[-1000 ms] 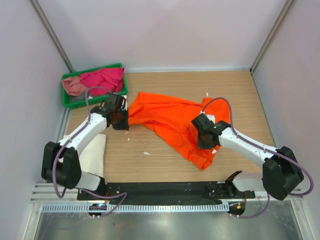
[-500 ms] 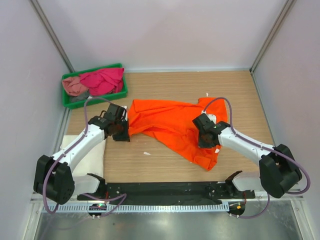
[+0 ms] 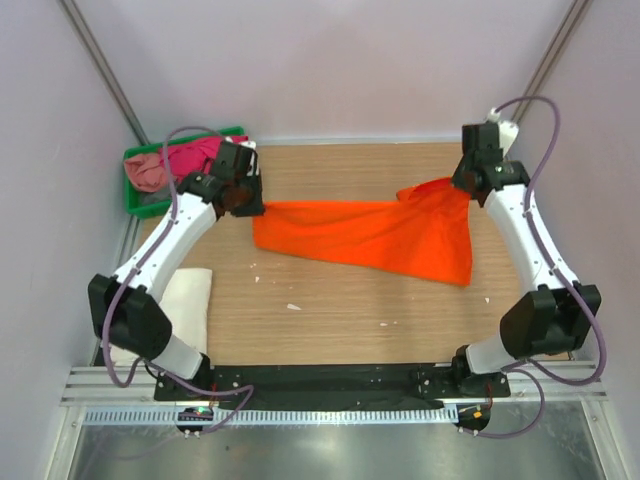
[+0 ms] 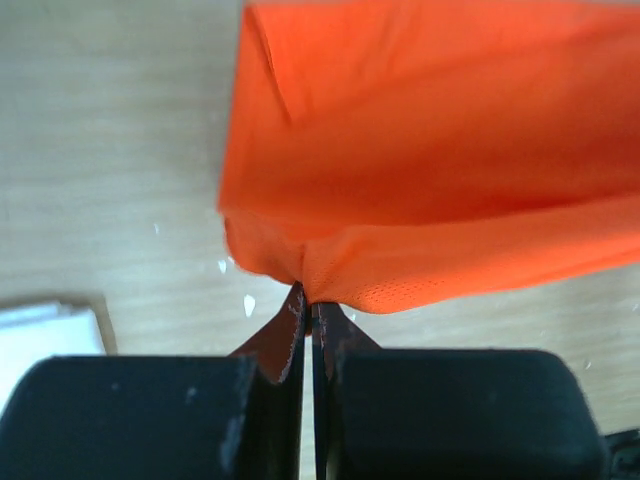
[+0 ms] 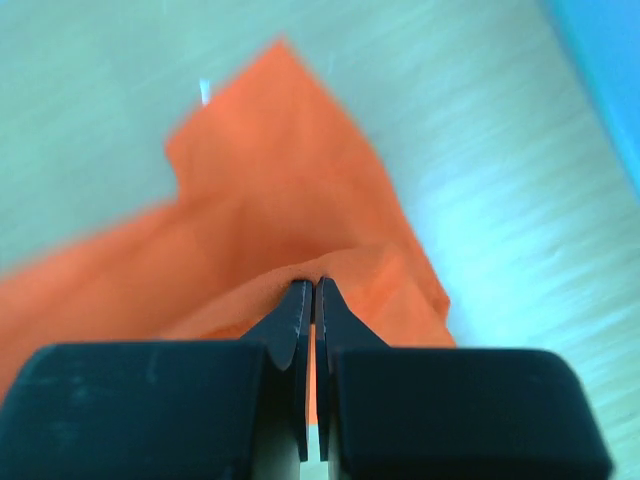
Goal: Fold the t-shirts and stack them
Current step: Flatten the tshirt out
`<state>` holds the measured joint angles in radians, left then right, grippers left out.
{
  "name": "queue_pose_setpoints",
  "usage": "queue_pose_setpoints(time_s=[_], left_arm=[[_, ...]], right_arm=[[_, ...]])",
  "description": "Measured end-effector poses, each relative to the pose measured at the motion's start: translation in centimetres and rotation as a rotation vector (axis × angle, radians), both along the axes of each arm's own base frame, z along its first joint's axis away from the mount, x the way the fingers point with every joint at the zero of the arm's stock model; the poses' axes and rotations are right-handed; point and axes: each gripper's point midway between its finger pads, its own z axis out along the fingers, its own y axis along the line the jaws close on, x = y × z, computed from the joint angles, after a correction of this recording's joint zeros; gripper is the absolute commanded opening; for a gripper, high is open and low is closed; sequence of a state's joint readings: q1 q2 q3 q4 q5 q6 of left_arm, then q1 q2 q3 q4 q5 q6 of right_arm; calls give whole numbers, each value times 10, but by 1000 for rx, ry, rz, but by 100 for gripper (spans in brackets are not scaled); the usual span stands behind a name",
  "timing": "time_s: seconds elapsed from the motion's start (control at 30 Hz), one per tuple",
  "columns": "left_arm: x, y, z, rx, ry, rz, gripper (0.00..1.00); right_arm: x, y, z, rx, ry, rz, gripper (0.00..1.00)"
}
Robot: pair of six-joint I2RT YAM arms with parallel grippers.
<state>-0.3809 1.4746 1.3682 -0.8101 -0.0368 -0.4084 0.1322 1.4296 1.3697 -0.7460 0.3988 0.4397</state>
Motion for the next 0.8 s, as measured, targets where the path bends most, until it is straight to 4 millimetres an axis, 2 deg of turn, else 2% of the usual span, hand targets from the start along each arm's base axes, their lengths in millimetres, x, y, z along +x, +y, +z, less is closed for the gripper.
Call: queue_pose_setpoints(time_s=[0.13,0.2,0.23,0.27,0.37,0.43,0.57,0.7,0.8], left_arm=[[62,-5,35,-3,-95,23,0],[102,-8,56,-7,-163,23,0],[120,-11,83,-20,-242,15,0],[142,-12,80,-16,-259,18,0],[198,-17,123,-54,-432,11,0],[222,-15,146,-94,-526,9,0],[251,-3,193,-169,-698,3,0],[259,8,235,-222,-836,-14,0],[256,13,257,-271,-894,-29,0]], right_arm=[[62,-37,63,-17,-158,-79,1],[98,-54,99,-26,-257,-99,1],[112,-59,114,-29,-297,-102,1],[128,-63,130,-28,-348,-100,1],[162,-69,176,-23,-494,-85,1],[171,-70,196,-17,-557,-74,1],[176,-68,226,-3,-658,-40,1],[175,-62,242,5,-714,-1,1],[164,-60,246,9,-736,11,1]])
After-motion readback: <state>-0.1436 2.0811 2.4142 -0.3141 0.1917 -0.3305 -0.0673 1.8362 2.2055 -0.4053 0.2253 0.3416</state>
